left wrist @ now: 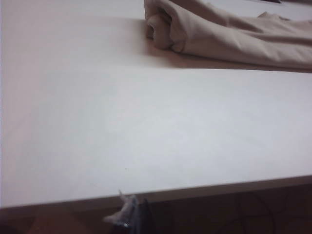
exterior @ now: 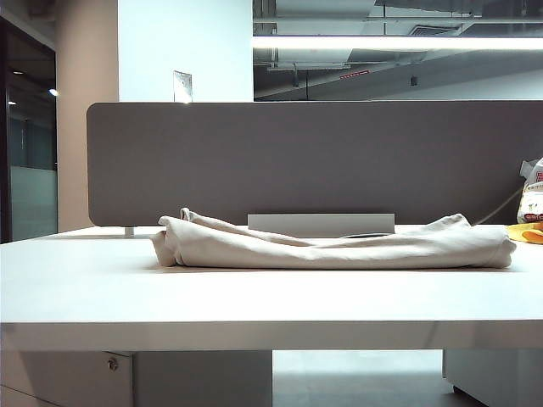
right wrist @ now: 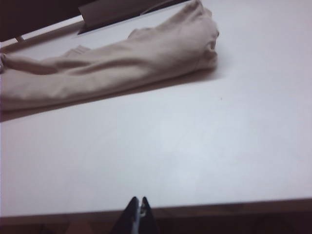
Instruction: Fold the bottom side of the T-shirt horizontally towards the center, about one-third of the way, then fold the sleeve back towards the center, creating a straight line along the edge of the T-shirt, and finally fold the bottom of the T-shirt up towards the top, creating a neat rectangle.
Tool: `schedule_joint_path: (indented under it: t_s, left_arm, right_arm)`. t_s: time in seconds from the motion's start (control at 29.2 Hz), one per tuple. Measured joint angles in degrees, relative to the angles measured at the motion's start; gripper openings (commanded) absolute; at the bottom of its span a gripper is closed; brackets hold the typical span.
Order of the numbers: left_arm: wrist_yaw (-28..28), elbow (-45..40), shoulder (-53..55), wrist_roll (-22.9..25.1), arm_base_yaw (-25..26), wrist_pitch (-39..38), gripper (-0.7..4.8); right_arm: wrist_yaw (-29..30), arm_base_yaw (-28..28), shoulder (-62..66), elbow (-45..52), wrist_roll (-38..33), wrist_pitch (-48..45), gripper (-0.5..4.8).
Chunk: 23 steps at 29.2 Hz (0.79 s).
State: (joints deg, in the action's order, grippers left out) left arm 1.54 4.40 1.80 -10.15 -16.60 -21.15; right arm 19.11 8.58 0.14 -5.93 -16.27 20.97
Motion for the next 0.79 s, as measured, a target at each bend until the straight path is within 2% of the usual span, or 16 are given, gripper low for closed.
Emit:
schedule_joint_path:
  t_s: [0.62, 0.79]
  left_arm:
    - [0.24, -0.31, -0.02, 3.78, 0.0, -0.52, -0.05]
    - [-1.25, -0.33, -0.02, 3.58, 0.0, -0.46, -0.05]
  right_arm:
    - [0.24, 0.0, 0.02, 2.19, 1.88, -0.02, 0.0]
    - [5.62, -0.02, 0.02, 2.16, 2.64, -0.07, 0.01]
